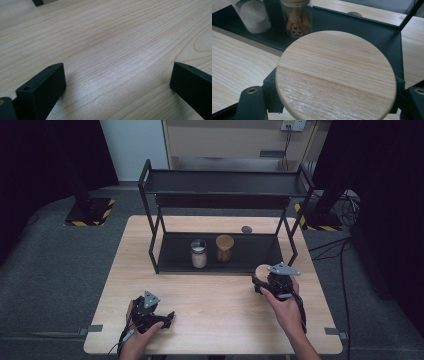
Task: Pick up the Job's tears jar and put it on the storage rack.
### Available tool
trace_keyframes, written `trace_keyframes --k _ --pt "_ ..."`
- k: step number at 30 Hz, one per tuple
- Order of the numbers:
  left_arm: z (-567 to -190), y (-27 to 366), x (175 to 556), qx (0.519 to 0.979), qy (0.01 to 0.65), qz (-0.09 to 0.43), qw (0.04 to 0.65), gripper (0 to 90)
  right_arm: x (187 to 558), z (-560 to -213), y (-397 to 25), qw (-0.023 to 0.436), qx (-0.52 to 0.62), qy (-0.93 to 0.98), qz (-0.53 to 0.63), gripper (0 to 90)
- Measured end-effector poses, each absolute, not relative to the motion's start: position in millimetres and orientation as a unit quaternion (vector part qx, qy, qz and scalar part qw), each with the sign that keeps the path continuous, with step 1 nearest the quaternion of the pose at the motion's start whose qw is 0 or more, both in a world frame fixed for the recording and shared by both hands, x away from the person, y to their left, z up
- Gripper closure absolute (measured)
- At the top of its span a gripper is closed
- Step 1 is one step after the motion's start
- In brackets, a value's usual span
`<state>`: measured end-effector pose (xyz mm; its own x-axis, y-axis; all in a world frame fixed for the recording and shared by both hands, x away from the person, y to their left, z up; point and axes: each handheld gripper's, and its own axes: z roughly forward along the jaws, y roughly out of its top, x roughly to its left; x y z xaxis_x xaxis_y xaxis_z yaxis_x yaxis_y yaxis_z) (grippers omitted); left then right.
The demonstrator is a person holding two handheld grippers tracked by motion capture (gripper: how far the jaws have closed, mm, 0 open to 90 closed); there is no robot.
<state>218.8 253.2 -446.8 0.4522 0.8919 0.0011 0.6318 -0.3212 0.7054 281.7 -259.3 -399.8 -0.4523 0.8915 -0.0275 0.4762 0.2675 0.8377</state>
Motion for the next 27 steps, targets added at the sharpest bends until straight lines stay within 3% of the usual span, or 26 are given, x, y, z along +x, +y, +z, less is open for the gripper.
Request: trace_keyframes --k 27 --pt "-447 253 219 0.788 0.484 0.2 0.325 0.0 307 -395 -226 0.256 0.44 0.765 0.394 26.0"
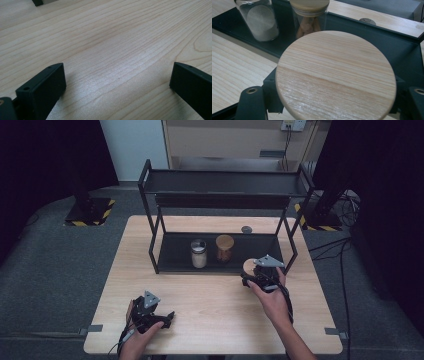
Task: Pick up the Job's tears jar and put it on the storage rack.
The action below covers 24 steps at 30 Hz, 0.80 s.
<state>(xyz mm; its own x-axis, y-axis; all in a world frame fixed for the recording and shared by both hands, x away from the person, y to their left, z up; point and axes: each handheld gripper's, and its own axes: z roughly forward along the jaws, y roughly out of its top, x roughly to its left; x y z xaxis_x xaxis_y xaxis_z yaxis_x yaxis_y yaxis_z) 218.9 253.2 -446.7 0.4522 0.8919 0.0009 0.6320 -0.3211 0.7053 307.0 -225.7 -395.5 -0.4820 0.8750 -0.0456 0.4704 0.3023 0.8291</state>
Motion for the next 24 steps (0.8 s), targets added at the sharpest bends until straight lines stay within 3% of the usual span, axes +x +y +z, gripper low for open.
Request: trace_keyframes --k 24 --pt "-447 253 219 0.788 0.483 0.2 0.325 0.0 336 -390 -222 0.264 0.456 0.755 0.39 26.0"
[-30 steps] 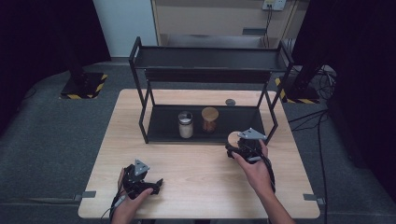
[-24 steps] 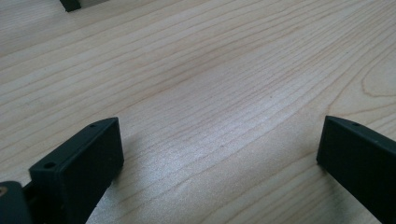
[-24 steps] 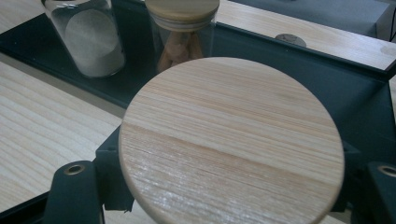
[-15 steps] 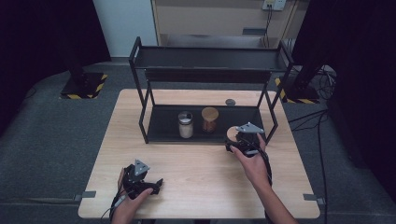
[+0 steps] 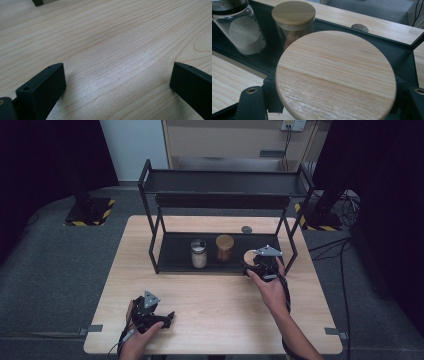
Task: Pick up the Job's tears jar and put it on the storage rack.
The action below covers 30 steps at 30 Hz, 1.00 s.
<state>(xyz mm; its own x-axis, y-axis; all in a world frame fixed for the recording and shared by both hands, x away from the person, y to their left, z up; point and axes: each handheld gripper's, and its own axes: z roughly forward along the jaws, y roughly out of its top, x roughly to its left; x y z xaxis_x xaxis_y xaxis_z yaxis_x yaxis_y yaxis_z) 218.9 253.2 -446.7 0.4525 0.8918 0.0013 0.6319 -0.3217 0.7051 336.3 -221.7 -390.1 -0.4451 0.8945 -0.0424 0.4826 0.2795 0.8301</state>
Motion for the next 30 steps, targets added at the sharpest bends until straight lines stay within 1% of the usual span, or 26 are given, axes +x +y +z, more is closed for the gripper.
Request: trace_keyframes --k 30 --pt "-447 253 219 0.788 0.483 0.2 0.325 0.0 362 -379 -214 0.269 0.467 0.748 0.388 26.0"
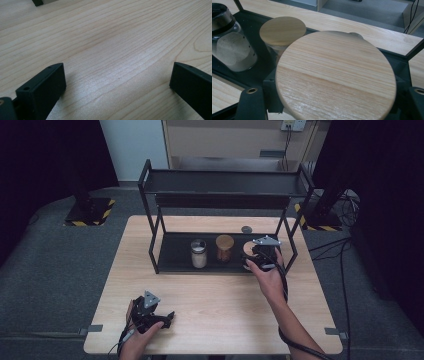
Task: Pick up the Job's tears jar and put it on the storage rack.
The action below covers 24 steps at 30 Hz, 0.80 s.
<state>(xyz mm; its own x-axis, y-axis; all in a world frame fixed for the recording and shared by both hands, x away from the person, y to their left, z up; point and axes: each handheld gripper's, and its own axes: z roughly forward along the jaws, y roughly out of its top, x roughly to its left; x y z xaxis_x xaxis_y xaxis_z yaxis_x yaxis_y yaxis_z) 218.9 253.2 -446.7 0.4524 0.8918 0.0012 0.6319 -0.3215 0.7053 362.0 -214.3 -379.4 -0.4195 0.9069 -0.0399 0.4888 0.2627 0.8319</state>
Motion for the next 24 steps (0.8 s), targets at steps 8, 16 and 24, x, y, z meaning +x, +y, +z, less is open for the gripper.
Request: trace_keyframes --k 8,16,24 --pt "-447 253 219 0.788 0.484 0.2 0.325 0.0 368 -377 -213 0.274 0.468 0.746 0.386 26.0" --pt "-447 253 219 0.788 0.483 0.2 0.325 0.0 376 -378 -211 0.273 0.474 0.743 0.385 26.0" --pt "-447 253 219 0.788 0.483 0.2 0.325 0.0 384 -379 -208 0.273 0.479 0.741 0.383 26.0"
